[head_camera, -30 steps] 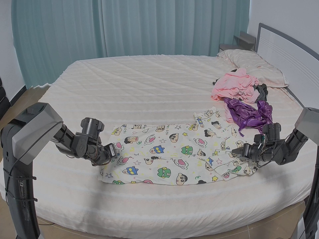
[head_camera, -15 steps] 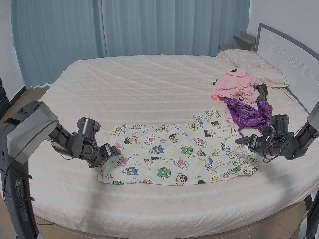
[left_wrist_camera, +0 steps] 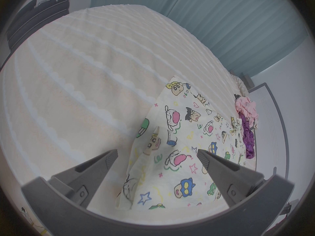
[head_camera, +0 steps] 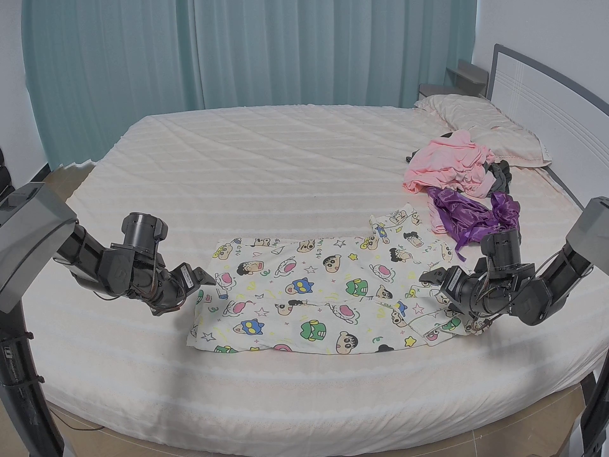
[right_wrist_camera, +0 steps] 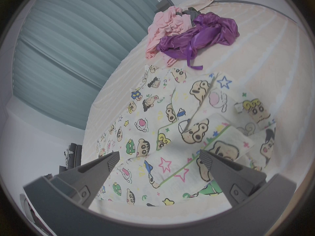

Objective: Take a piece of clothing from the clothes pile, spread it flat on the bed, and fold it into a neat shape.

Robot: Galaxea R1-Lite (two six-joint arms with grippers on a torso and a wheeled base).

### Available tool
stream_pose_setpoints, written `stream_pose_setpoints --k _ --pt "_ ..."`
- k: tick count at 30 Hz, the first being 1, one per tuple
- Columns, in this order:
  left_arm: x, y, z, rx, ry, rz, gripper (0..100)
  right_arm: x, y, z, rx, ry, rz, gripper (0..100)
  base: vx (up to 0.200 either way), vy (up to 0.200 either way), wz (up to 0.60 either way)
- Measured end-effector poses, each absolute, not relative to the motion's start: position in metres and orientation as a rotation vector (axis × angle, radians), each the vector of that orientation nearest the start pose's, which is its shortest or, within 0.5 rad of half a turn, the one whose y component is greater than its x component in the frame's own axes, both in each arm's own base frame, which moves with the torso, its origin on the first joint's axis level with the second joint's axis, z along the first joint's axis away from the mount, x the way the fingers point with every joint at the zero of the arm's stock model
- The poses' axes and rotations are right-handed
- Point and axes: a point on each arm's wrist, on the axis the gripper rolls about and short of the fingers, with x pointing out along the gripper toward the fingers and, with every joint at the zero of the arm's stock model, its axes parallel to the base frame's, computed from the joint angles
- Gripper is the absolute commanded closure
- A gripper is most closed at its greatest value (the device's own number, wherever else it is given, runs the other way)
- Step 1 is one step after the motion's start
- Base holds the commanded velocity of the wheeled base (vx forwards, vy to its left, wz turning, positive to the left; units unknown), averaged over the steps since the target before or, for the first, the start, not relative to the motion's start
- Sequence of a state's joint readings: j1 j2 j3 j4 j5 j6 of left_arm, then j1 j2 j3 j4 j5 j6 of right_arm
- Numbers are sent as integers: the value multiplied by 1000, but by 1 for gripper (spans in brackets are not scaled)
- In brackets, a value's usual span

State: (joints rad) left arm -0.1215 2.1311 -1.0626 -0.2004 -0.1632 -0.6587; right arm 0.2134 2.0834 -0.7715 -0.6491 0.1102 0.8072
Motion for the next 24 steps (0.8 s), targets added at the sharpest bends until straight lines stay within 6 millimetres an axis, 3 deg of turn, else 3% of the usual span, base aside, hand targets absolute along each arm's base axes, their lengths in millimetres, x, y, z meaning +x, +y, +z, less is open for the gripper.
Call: stream_pose_setpoints --k 8,12,21,24 --pt "347 -54 72 -659 939 27 0 335 82 24 737 778 -28 0 0 0 0" --pt "338 -59 76 -672 947 24 0 336 83 21 759 781 -40 0 0 0 0" --pt "327 -64 81 -679 948 13 0 334 79 43 773 705 -37 0 0 0 0" --pt "326 -67 83 -743 931 31 0 328 76 50 762 672 -71 0 200 0 0"
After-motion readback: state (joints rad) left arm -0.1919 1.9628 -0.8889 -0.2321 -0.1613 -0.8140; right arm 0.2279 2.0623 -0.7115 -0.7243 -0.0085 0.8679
